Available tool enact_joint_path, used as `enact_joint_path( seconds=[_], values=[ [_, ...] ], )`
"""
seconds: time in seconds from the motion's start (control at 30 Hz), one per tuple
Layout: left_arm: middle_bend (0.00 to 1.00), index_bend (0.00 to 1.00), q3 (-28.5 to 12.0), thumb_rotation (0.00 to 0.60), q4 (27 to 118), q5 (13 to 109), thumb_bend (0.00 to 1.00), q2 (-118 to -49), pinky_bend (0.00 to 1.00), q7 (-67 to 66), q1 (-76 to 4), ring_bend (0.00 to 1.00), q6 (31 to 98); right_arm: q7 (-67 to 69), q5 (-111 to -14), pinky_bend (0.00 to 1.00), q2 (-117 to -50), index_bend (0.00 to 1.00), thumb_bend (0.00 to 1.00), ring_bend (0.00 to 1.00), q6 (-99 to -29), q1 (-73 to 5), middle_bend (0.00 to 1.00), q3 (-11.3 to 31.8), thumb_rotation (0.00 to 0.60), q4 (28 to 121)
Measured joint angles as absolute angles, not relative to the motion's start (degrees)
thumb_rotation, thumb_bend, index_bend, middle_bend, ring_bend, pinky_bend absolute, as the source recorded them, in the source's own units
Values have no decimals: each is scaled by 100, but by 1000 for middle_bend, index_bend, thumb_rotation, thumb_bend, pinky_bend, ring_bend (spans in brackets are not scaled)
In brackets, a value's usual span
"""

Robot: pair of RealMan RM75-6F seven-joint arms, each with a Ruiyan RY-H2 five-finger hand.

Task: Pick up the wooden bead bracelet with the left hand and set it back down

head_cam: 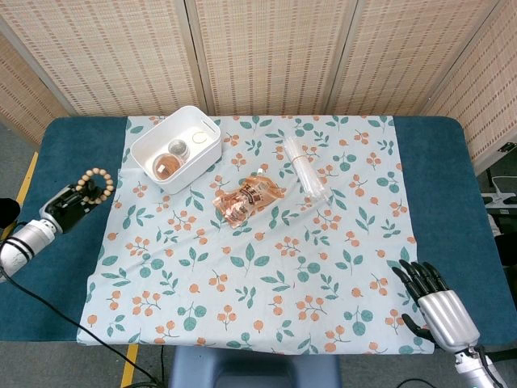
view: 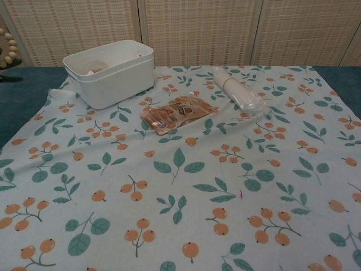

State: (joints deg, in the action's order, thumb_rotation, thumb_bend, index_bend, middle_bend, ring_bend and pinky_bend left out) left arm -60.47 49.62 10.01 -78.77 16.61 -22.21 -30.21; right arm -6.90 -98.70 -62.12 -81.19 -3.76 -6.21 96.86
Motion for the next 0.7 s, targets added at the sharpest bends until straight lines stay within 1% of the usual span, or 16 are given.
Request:
enact_joint_path(
  seconds=[0.07,0.2,0.27,0.3,0.37,0.4,0.47,0.53,0.6,0.7],
  values=[
    [642,552,-6186,565,4811,1054,489,-7982,0,1492,-2151,229,-3112,-708,-9862,0,-6225,0,240,0,-8100,-383,0,-619,600,9689],
    [631,542,-6389,447,4751,1301,467,-8159,0,1079,-2036,223,-3097,-727,-9843,0,-6235,0,240,0,-8070,-389,0,-621,600,9698],
    [628,538,-6466,401,4792,1383,457,-8211,0,968,-1990,222,-3005,-735,-9841,0,-6234,0,240,0,-8073,-385,0,-624,600,9697],
    [626,533,-6510,346,4839,1423,449,-8239,0,900,-1959,221,-2936,-737,-9843,0,-6233,0,240,0,-8077,-383,0,-626,600,9697],
    [619,516,-6569,213,4920,1510,433,-8277,0,776,-1915,217,-2837,-728,-9851,0,-6224,0,240,0,-8089,-376,0,-633,600,9698],
    [615,507,-6609,130,4975,1576,421,-8305,0,668,-1885,212,-2774,-725,-9856,0,-6220,0,240,0,-8095,-374,0,-634,600,9699],
    [612,502,-6681,34,5072,1688,401,-8360,0,479,-1833,206,-2660,-709,-9869,0,-6212,0,241,0,-8119,-368,0,-636,600,9701],
    [611,503,-6757,8,5206,1824,396,-8429,0,306,-1775,205,-2482,-694,-9882,0,-6205,0,240,0,-8134,-363,0,-640,600,9699],
    [612,508,-6793,8,5353,1972,398,-8471,0,242,-1719,205,-2345,-679,-9890,0,-6202,0,240,0,-8139,-362,0,-641,600,9695],
    [610,511,-6795,19,5506,2145,460,-8475,0,218,-1660,205,-2288,-671,-9898,0,-6204,0,240,0,-8141,-364,0,-643,600,9688]
  ],
)
